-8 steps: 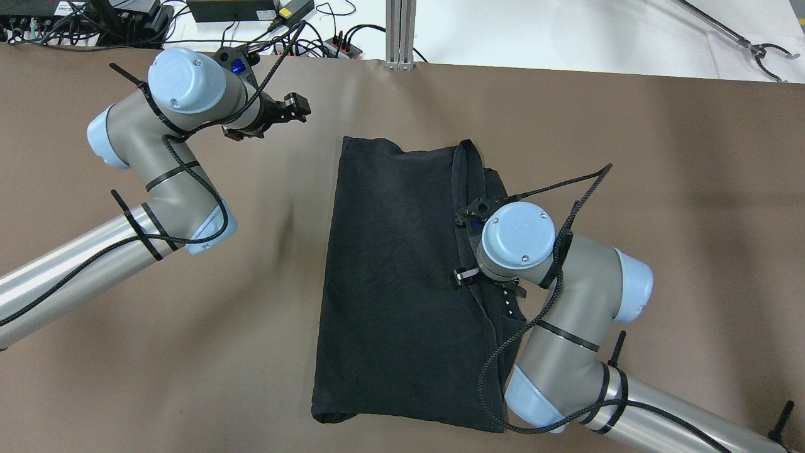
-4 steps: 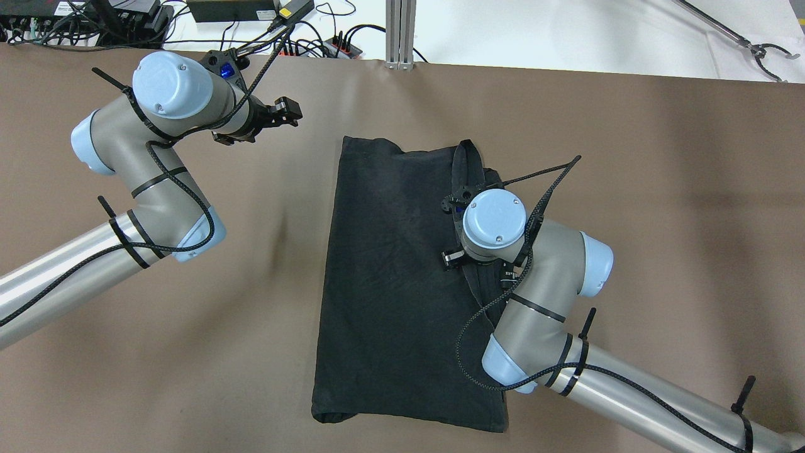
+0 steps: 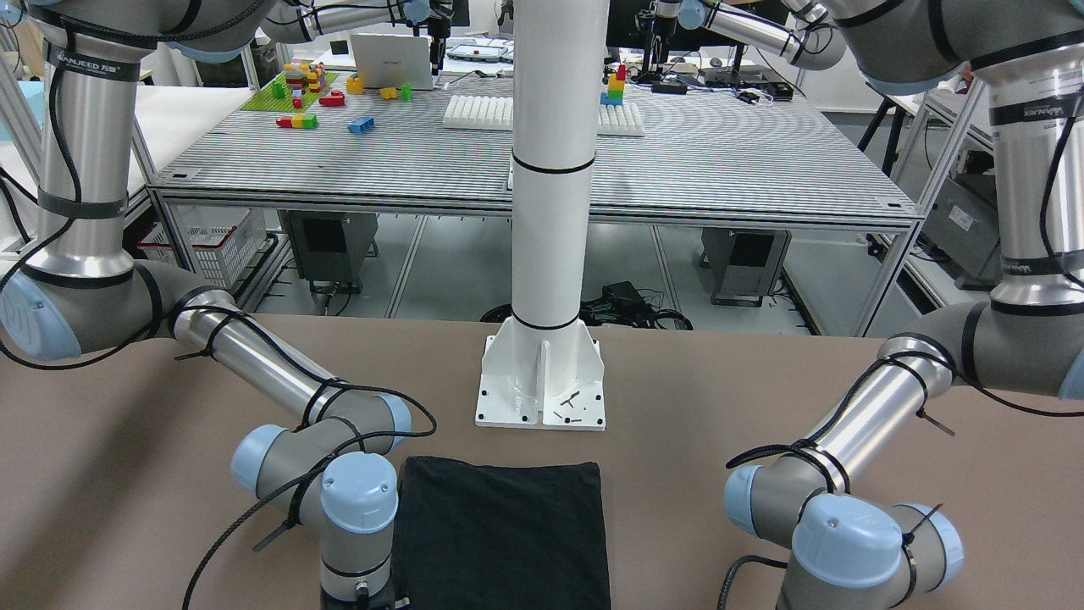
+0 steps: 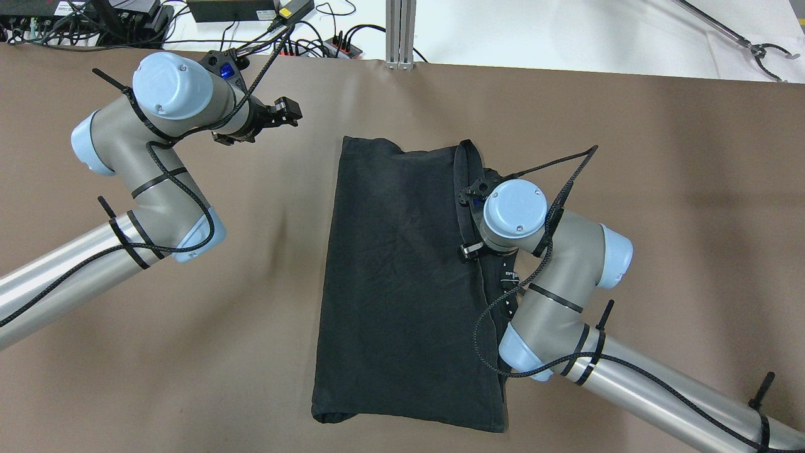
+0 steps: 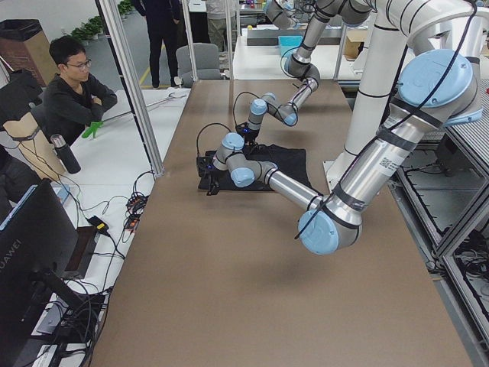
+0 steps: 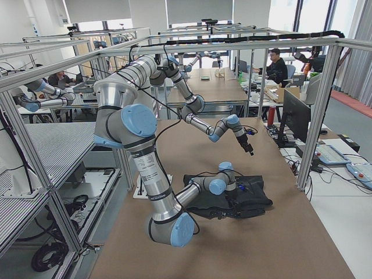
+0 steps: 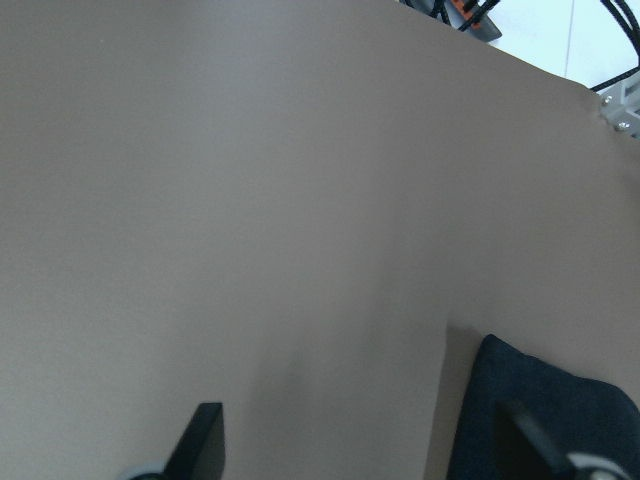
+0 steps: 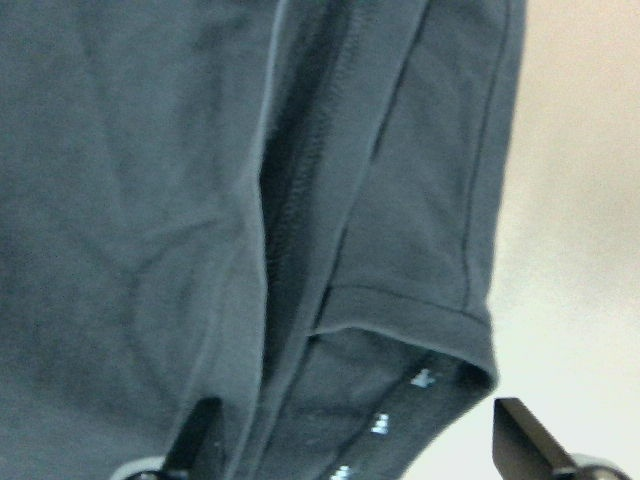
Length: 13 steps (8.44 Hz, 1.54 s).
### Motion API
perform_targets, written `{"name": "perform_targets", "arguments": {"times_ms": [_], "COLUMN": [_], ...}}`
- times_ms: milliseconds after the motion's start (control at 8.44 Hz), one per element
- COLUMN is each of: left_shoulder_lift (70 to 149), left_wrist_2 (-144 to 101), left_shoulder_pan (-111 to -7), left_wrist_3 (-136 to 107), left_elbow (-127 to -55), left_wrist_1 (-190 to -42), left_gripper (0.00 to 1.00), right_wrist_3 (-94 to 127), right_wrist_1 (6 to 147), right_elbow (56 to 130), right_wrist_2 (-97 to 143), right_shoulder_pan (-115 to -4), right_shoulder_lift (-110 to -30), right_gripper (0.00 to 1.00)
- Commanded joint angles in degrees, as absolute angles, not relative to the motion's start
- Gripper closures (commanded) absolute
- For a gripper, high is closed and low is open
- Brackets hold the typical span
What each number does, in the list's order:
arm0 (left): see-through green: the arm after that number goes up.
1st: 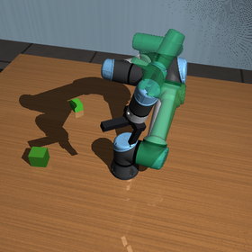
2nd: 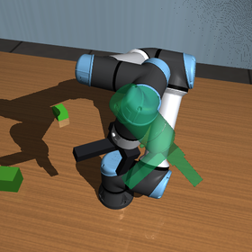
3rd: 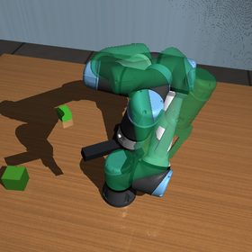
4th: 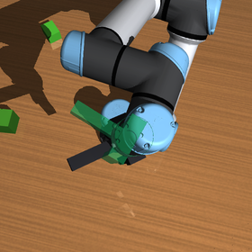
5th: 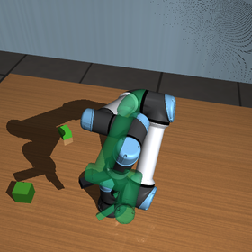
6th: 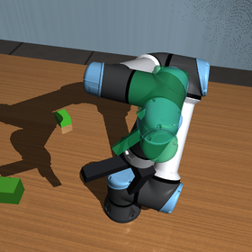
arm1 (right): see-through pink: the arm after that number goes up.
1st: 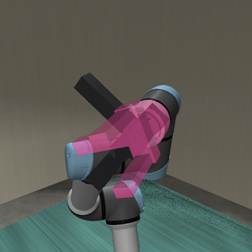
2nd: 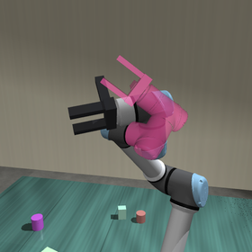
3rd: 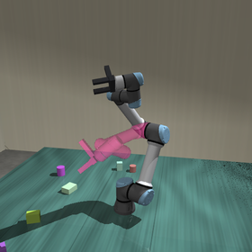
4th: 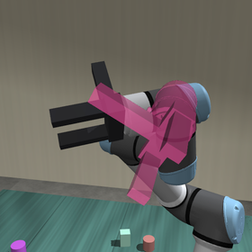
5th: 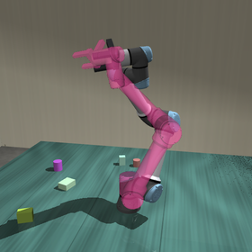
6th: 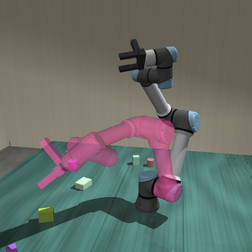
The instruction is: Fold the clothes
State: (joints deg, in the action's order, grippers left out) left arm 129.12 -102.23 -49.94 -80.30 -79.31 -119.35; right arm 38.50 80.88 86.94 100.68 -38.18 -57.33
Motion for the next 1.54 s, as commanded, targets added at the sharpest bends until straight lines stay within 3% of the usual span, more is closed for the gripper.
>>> {"name": "perform_targets", "arguments": {"times_ms": [0, 474, 711, 1185, 1422], "left_shoulder_lift": [129.1, 128.9, 128.8, 128.0, 128.0], "left_wrist_2": [-102.1, -102.2, -102.1, -101.7, -101.7], "left_shoulder_pan": [-49.9, -49.9, -49.9, -49.8, -49.8], "left_wrist_3": [-80.3, -80.7, -80.7, -80.7, -80.7], "left_elbow": [-79.2, -79.2, -79.4, -79.4, -79.4], "left_wrist_1": [-119.4, -119.4, -119.4, -119.5, -119.5], "left_gripper": [0.06, 0.06, 0.06, 0.06, 0.06], "right_wrist_3": [30.9, 34.4, 40.1, 39.7, 37.8], "right_wrist_1": [80.2, 82.9, 82.2, 73.7, 73.2], "right_elbow": [89.5, 87.9, 79.2, 71.8, 71.6], "right_wrist_2": [108.3, 108.2, 108.0, 107.0, 106.8], "right_shoulder_pan": [-43.3, -43.3, -43.3, -43.4, -45.4], "right_shoulder_lift": [-62.1, -55.2, -47.1, -46.4, -47.1], "right_gripper": [0.05, 0.05, 0.05, 0.05, 0.05]}}
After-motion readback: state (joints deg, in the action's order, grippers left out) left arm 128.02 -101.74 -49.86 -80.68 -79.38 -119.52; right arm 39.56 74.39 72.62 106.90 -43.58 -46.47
